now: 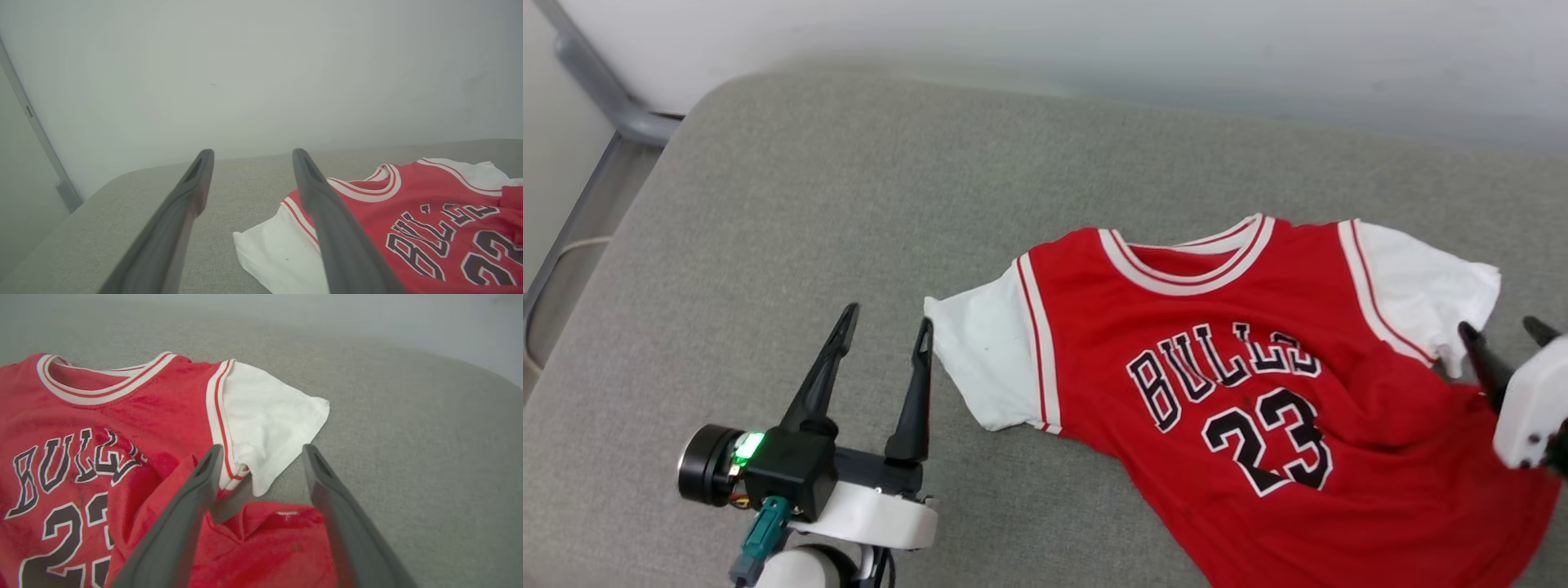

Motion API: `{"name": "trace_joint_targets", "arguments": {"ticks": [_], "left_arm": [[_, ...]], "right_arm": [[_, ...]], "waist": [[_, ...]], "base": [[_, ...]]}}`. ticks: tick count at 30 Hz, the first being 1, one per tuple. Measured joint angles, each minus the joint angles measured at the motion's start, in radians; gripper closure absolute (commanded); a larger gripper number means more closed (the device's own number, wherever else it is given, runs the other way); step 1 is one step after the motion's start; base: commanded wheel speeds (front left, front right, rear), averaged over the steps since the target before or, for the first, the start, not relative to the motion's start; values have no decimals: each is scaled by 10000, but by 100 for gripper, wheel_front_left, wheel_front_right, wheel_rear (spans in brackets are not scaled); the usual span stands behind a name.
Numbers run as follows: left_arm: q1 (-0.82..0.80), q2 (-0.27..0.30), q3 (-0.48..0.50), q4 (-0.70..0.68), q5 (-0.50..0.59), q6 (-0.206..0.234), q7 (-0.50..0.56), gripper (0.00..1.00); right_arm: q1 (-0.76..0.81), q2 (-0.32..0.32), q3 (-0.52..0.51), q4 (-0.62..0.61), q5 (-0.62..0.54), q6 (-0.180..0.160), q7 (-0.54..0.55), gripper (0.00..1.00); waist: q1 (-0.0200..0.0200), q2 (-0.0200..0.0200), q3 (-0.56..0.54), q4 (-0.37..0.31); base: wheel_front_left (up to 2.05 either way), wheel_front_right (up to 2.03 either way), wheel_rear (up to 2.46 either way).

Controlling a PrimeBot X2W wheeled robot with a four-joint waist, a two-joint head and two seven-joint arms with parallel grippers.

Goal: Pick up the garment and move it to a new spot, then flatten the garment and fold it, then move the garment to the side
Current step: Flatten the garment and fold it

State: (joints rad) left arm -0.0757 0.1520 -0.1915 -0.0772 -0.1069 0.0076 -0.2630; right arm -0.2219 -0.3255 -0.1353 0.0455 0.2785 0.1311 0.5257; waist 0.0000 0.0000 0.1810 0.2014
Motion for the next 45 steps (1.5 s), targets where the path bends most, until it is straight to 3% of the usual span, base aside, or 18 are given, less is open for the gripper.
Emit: {"name": "trace_joint_targets", "arguments": {"ticks": [5, 11, 18, 23, 32, 33, 34, 35, 45], "left_arm": [[-325, -341, 50, -82, 167, -265, 0, 0], [-683, -629, 2, -86, 316, -560, 0, 0], [-988, -796, -31, -163, 357, -771, 0, 0], [-1090, -886, -46, -230, 424, -826, 0, 0], [-1130, -949, 15, -222, 485, -867, 0, 0], [-1130, -953, 25, -211, 499, -869, 0, 0], [-1130, -957, 42, -194, 500, -871, 0, 0], [-1130, -963, 59, -174, 502, -871, 0, 0], [-1117, -621, 506, 713, 384, -1139, 0, 0]], "right_arm": [[-1800, -826, -280, 644, 516, 0, 3701, 0], [-3931, -1720, -453, 1927, 138, 0, 5614, 0], [-5032, -2194, -646, 3338, -813, 0, 6101, 0], [-5162, -2201, -871, 3963, -1281, 0, 6109, 0], [-5072, -1850, -884, 4353, -1118, -17, 5837, 0], [-5048, -1841, -780, 4368, -1058, -21, 5839, 22], [-5012, -1845, -669, 4372, -1020, -21, 5837, 67], [-4946, -1854, -558, 4374, -995, -21, 5820, 100], [-4073, -1877, 54, 4592, -357, 4, 4844, 100]], "waist": [[0, 0, 627, 381], [1, 0, 1356, 974], [1, 0, 2044, 1611], [2, 0, 2381, 1887], [1, 0, 2599, 2002], [1, 0, 2594, 1988], [1, 0, 2584, 1971], [1, 0, 2564, 1952], [0, 0, 1892, 1209]], "base": [[0, 0, 0], [0, 0, 0], [0, 0, 0], [0, 0, 0], [0, 0, 0], [0, 0, 0], [0, 0, 0], [0, 0, 0], [0, 0, 0]]}}
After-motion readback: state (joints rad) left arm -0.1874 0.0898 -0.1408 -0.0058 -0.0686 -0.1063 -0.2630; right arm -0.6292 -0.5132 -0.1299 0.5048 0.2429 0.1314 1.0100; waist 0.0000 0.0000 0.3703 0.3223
